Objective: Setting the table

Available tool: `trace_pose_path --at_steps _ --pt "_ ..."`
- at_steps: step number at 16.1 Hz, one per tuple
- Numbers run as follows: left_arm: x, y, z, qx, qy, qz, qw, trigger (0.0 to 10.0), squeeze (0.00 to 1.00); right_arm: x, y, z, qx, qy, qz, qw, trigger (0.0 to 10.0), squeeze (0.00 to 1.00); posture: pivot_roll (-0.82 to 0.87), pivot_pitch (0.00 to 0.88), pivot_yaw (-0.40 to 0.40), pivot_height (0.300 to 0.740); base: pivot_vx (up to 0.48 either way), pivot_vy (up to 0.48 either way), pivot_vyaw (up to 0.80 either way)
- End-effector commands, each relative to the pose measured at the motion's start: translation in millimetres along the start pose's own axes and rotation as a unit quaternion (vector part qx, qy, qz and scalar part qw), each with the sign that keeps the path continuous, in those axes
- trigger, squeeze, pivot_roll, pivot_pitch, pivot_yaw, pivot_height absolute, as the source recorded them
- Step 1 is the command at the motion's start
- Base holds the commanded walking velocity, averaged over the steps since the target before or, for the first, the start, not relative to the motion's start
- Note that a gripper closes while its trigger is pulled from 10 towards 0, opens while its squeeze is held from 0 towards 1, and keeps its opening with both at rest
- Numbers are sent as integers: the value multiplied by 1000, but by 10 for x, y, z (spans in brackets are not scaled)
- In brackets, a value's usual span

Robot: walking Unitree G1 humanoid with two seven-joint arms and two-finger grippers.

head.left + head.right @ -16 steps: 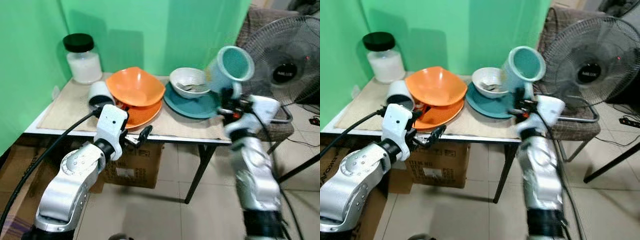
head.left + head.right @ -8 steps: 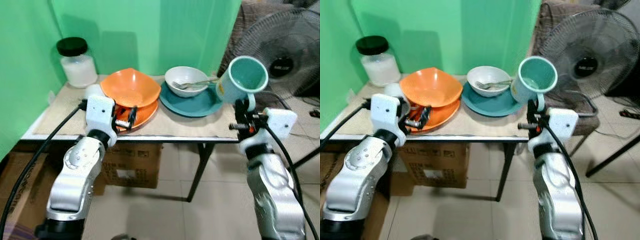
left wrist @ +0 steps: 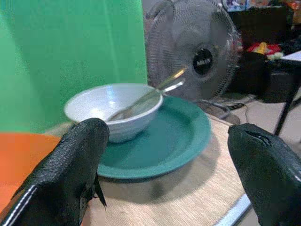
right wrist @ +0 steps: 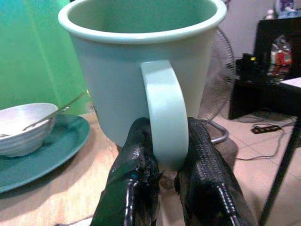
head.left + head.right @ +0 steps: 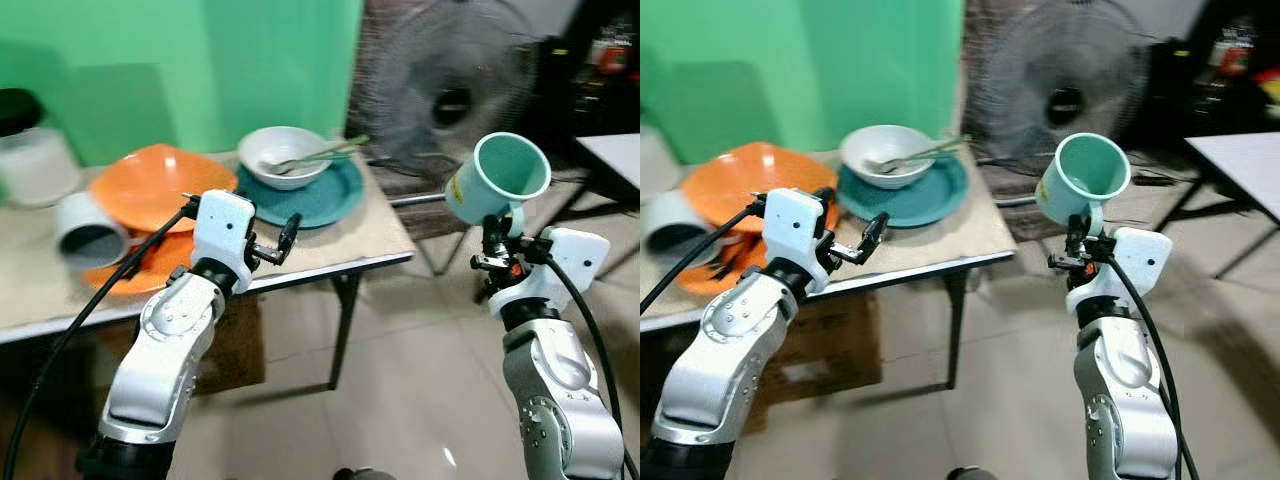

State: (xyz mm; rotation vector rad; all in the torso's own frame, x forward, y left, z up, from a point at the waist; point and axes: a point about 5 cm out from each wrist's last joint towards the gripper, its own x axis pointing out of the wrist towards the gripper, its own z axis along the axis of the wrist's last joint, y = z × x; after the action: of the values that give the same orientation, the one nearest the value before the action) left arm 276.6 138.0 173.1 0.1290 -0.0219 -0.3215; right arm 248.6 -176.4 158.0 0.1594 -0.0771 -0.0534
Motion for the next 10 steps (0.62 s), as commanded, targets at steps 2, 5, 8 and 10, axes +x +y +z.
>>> trace_pose_path --at_steps 2,5,8,10 --pt "-24 38 -22 -17 12 19 1000 10000 0 1 -12 9 -14 1 1 1000 10000 0 101 0 -63 740 0 0 -800" --pt "46 82 -28 -3 2 42 999 10000 0 15 -85 -41 -14 13 -46 999 10000 0 101 0 -57 740 0 0 -800" --pt "23 25 12 1 -5 16 1000 10000 0 12 -94 -75 -34 17 -56 998 10000 0 97 0 -57 740 0 0 -788" --pt "9 6 -5 4 -4 13 1000 10000 0 9 -107 -84 -33 18 -56 998 10000 0 94 0 -63 740 0 0 -781"
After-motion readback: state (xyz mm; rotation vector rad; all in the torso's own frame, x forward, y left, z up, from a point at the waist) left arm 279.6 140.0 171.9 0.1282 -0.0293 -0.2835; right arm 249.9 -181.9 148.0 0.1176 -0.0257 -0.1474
